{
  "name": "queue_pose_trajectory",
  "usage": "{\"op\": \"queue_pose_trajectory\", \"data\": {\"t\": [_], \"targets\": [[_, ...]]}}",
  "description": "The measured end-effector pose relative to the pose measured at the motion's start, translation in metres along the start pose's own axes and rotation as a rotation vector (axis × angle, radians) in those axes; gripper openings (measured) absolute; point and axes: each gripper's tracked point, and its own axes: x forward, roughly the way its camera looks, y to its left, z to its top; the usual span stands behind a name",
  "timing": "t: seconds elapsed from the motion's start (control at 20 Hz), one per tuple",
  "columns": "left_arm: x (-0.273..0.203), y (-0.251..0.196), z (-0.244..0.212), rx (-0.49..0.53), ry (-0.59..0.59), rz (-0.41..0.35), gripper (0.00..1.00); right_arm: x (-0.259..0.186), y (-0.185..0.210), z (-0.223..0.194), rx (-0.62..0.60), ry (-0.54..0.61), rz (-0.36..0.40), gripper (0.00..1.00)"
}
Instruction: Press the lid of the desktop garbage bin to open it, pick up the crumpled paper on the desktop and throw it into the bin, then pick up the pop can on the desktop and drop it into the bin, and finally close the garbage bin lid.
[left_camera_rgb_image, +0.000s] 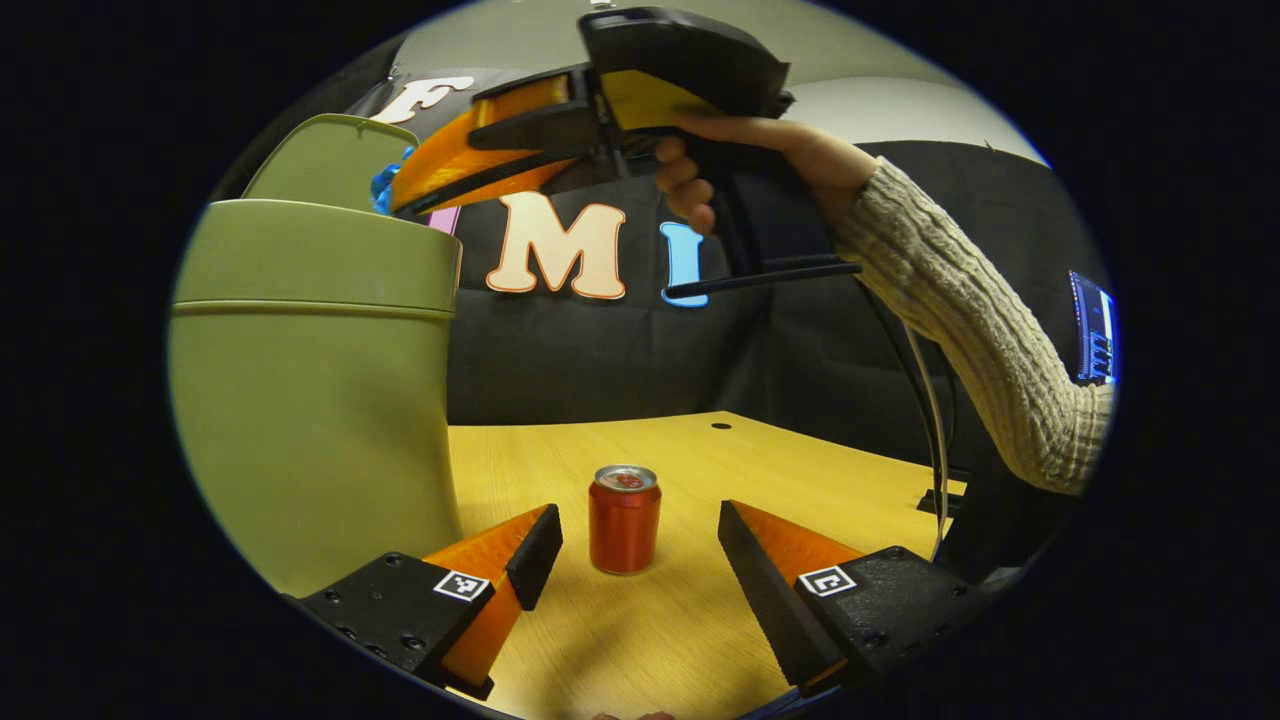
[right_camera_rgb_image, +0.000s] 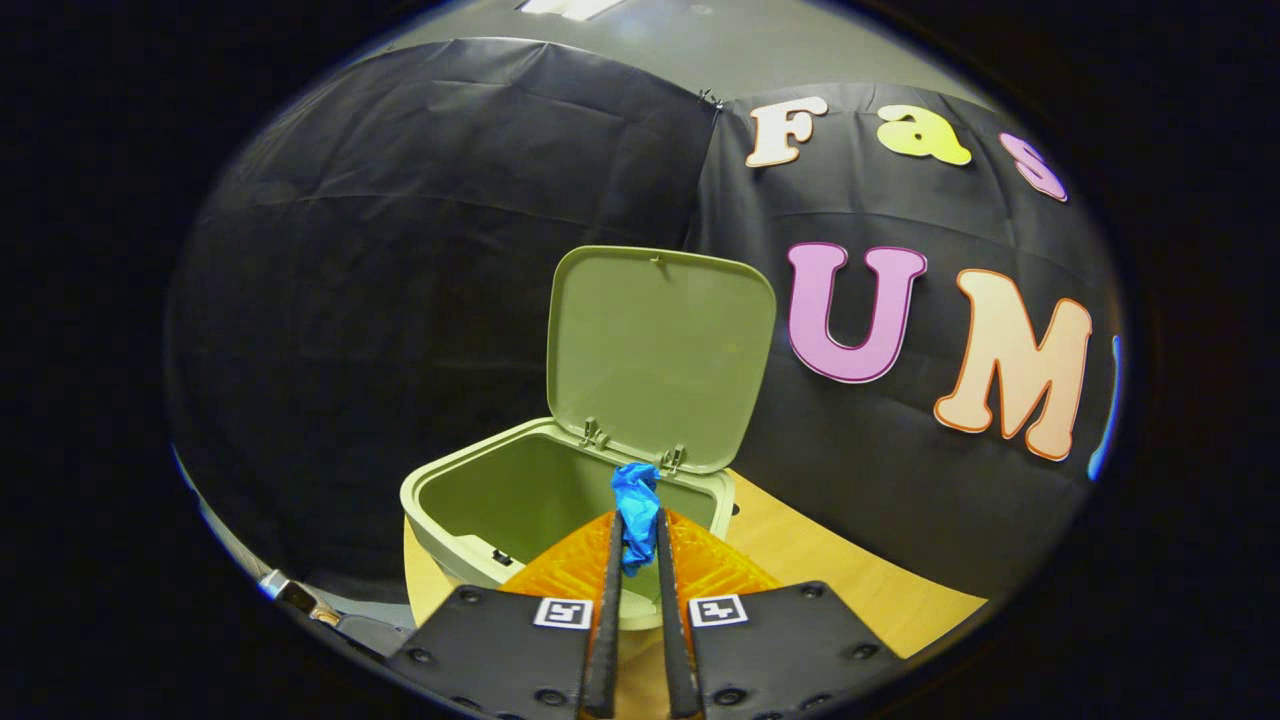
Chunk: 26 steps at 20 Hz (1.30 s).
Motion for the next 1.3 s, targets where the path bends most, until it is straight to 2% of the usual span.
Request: {"op": "queue_pose_trajectory", "data": {"t": [0.05,0.1,0.35,0.45,0.5,0.75,0.8,1.1,1.3], "targets": [[0.000,0.000,0.000,-0.002,0.001,0.002,0.96,0.003,-0.001,-0.003,-0.006,0.005,-0.009,0.28],[0.001,0.001,0.003,0.001,0.004,0.002,0.96,0.007,0.000,-0.004,-0.012,0.002,-0.014,0.26],[-0.001,0.001,0.004,0.000,0.014,0.007,0.96,0.003,-0.005,-0.005,-0.099,-0.013,-0.048,1.00],[-0.002,0.000,0.004,-0.003,0.014,0.004,0.96,-0.004,-0.015,-0.001,-0.121,-0.029,-0.082,1.00],[-0.002,0.000,0.004,-0.003,0.015,0.004,0.96,-0.007,-0.020,0.000,-0.118,-0.036,-0.095,0.98],[-0.002,-0.002,0.001,-0.005,0.034,0.004,0.96,-0.037,-0.055,-0.009,-0.091,-0.045,-0.166,1.00],[0.000,-0.003,-0.002,-0.009,0.042,0.002,0.96,-0.045,-0.063,-0.014,-0.084,-0.050,-0.177,0.98],[0.008,-0.010,-0.019,0.023,0.077,0.007,0.96,-0.106,-0.126,-0.068,-0.041,-0.023,-0.311,1.00],[0.021,-0.003,-0.027,0.001,0.100,0.021,0.96,-0.150,-0.159,-0.107,0.000,-0.015,-0.401,0.98]]}}
